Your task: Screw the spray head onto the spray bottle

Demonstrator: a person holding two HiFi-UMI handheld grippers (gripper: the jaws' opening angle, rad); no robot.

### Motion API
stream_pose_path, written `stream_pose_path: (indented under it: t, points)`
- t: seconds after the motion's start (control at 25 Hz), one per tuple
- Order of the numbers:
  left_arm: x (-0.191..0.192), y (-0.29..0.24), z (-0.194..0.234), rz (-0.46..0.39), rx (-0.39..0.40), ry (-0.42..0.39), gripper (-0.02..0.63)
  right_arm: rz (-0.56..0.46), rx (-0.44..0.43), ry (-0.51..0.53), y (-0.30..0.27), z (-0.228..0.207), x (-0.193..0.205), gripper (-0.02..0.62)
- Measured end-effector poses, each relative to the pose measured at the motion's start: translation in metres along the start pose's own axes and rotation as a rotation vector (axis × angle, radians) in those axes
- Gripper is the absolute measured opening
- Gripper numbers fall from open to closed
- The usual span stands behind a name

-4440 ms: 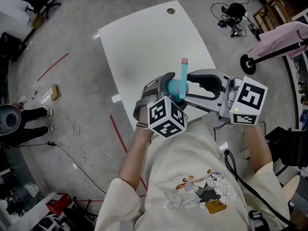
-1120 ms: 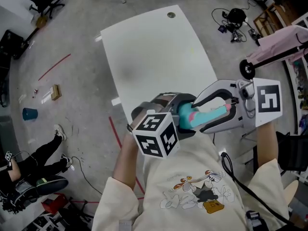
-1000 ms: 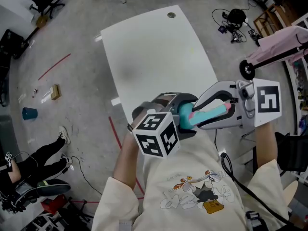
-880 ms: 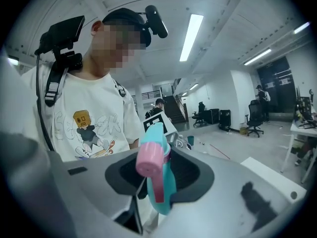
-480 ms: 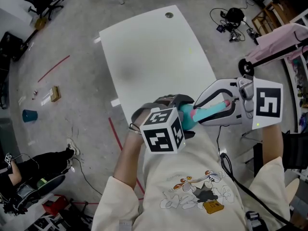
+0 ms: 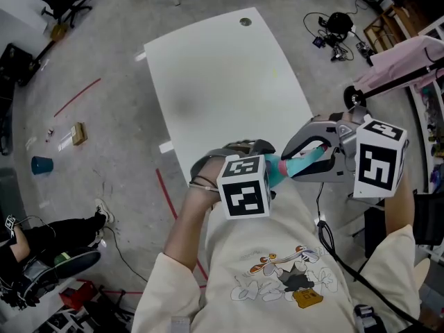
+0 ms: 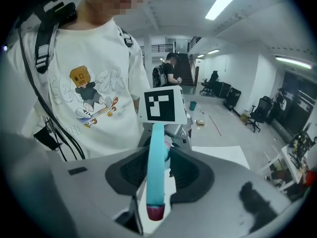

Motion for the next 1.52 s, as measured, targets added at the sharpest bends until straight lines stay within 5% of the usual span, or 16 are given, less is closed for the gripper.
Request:
stream_pose_path:
  t: [0.44,0.8,1.24,1.52]
  points:
    - [0.003,-0.013,-0.010,0.000,0.116,0.034,0.417,0.381,-0.132,0.202,-0.008,0.007,0.006,0.127]
    - [0.007,-0.020,0.009,-0.020,0.109,0.063,0.417,0.498,-0.217,0.238,-0.009,-0.009,0.021,0.127]
    - [0.014,-0.026,0.066,-0.034,-0.259,0.202,0.417,0.720,-0.222,0.144,-0.008,-0.047,0.043,0.128]
    - [0.006,-0.012,0.075,-0.188,-0.368,0.192,0.417,0.637,-0.183,0.080,-0.001,-0.054,0.032,0.130]
Point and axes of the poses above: the fingertips, and each gripper's own axes: y backward along the fingers, z to its left, x out of its underside, the point moved 3 cm from there along y, backward along the fingers, and after that the axes turned 11 degrees about -z, right-handed, at the moved point
